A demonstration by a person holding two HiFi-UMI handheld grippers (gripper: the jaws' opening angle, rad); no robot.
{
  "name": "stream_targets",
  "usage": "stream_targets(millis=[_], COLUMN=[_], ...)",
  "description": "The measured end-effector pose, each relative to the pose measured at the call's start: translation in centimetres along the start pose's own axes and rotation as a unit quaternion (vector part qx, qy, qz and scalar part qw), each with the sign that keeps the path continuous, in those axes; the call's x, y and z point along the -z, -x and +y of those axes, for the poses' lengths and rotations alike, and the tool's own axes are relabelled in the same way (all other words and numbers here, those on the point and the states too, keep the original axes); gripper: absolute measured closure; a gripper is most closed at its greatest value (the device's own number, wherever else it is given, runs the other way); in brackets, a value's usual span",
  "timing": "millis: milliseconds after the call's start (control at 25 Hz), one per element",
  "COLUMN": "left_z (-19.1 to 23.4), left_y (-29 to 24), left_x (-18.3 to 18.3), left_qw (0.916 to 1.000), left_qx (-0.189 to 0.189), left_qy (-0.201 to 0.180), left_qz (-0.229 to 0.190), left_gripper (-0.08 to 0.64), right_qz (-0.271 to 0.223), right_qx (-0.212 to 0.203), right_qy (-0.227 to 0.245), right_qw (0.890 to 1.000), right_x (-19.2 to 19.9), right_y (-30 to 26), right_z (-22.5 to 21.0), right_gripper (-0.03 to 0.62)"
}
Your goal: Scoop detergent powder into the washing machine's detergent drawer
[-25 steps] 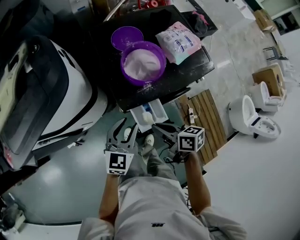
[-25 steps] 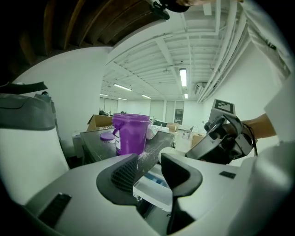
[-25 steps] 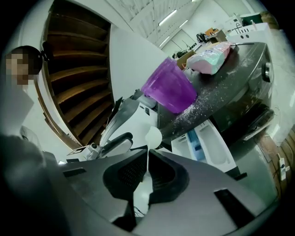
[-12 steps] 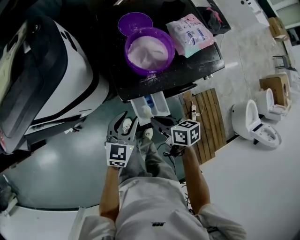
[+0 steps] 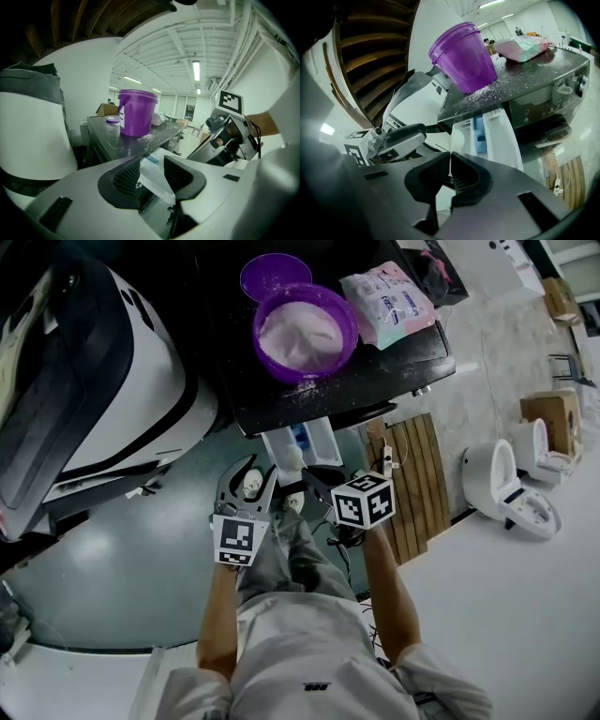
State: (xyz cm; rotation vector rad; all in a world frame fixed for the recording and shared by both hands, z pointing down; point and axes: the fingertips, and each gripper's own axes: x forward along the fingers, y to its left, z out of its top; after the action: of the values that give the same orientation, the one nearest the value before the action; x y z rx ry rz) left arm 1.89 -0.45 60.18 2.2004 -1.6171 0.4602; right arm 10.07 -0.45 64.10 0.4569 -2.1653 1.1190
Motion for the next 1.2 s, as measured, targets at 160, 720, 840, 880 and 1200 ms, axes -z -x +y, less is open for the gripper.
stream_targets(millis=[160, 720, 840, 880, 1200], left_z=[-0.1, 0.4, 0.5, 0.5, 0.9], left_y=[0.0, 0.2, 0.2, 0.3, 0.7], left_x=[0.3, 0.8, 0.8, 0.9, 1.1], left_qw=[1.0000, 1.0000, 1.0000, 1.0000, 1.0000], left_qx=[-0.001, -0.001, -0.001, -0.001, -0.005], left_qy=[0.002, 0.006, 0.006, 0.006, 0.006], left_qz=[0.002, 0.005, 0.004, 0.004, 0.005], left_gripper=[0.388, 0.388, 0.388, 0.388, 0.388], right_qz=[0.015, 0.061, 0.071, 0.074, 0.091], right_qx=[0.027, 0.114, 0.139, 0.145, 0.188], right_qy=[0.034, 0.141, 0.173, 0.183, 0.258], right_qw=[0.999, 0.982, 0.972, 0.969, 0.943], right_x=[0.1, 0.2, 0.4, 0.4, 0.9], right_y=[-0.4, -1.7, -2.0, -2.0, -2.7], right_z=[-0.3, -1.1, -1.1, -1.1, -0.9], right_gripper=[0.586, 0.586, 0.586, 0.586, 0.584])
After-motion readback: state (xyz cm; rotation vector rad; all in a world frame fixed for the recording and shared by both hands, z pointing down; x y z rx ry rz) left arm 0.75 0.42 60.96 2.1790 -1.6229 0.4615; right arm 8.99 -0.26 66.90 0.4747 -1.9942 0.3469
